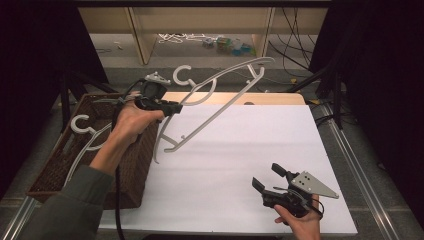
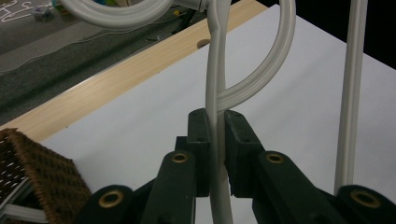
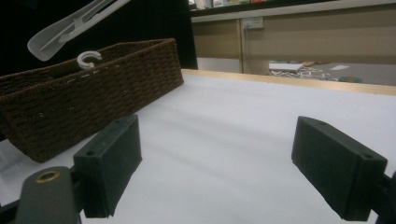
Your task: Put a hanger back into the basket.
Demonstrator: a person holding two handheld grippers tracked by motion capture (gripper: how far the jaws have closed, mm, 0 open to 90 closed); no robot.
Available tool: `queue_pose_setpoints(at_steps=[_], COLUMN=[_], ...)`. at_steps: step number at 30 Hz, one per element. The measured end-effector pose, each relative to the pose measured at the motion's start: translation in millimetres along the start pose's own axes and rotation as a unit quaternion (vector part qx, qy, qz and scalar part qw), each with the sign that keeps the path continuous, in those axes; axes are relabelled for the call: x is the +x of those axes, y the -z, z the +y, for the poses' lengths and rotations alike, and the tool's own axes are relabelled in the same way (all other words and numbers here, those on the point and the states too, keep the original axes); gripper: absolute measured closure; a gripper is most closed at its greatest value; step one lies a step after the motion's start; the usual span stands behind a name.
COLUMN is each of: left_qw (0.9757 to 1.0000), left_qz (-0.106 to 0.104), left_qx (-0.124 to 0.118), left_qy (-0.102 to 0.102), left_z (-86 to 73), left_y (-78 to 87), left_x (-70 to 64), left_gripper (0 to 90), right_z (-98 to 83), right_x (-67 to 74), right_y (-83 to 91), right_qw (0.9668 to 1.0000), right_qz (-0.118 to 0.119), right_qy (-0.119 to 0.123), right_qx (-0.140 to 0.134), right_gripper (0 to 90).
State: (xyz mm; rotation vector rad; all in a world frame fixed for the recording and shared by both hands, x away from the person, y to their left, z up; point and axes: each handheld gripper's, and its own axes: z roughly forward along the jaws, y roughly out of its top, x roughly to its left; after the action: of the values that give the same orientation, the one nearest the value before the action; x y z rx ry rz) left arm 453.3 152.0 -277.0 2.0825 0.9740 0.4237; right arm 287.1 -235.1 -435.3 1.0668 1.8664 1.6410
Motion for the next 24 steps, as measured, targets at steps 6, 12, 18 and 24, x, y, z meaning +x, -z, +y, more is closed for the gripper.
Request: queue_pose_setpoints(at_steps=[6, 12, 18, 24], left_qw=[0.9998, 0.999, 0.9969, 0.9956], left_qz=[0.02, 0.043, 0.069, 0.075], left_qx=[0.002, 0.004, -0.004, 0.0], left_qy=[0.002, 0.012, 0.039, 0.056], left_z=[-8.3, -26.9, -49.8, -70.6], left_y=[18.5, 38.0, 47.1, 56.1], left_x=[19.9, 43.5, 64.3, 84.8], left_gripper=[81.2, 81.2, 81.2, 81.2], right_z=[0.1, -0.1, 0.1, -0.6], right_x=[0.4, 0.3, 0.6, 0.2], right_y=[0.3, 0.3, 0.7, -0.7], right_qw=[1.0, 1.0, 0.9999, 1.0], right_qz=[-0.001, 0.0, -0.005, -0.003], right_qy=[-0.004, -0.006, -0.003, -0.001], right_qx=[0.006, 0.006, 0.012, 0.009], right_gripper=[16.7, 16.7, 16.6, 16.6])
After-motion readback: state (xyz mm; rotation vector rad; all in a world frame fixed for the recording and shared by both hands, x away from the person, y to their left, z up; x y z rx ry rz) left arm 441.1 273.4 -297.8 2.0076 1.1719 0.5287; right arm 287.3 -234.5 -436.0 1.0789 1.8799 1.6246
